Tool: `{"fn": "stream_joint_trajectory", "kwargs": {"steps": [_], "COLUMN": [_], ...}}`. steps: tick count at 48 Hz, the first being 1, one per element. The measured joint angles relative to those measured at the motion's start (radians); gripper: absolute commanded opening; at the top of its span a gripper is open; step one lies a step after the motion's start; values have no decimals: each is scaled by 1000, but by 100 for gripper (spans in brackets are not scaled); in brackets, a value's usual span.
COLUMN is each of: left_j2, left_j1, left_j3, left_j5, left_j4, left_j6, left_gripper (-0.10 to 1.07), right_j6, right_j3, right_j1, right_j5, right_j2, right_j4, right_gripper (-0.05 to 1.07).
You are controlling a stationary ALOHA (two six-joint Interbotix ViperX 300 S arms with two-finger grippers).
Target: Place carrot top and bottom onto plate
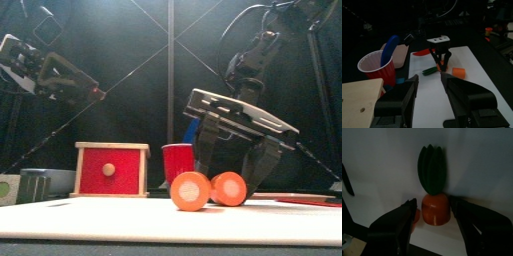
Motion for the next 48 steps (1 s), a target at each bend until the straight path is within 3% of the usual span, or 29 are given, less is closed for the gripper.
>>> {"fn": "stream_joint_trajectory", "kwargs": {"steps": [10, 21, 34, 48], "left_j2": [-2, -2, -2, -9], "left_j1": [0, -2, -2, 0], "left_j3": [0, 6, 6, 6], "left_j5": [0, 0, 0, 0], "left_j4": [0, 2, -2, -26], "left_j6": [0, 0, 0, 0], "left_gripper": [80, 80, 80, 80], "right_j6": [0, -6, -6, -5], "right_j3": [0, 0, 91, 362], "right_j1": [0, -2, -34, -196], "right_j5": [11, 14, 95, 144], "right_j2": [-2, -20, -235, -574], "right_j4": [0, -40, -161, -262], "right_gripper": [66, 65, 65, 65]}}
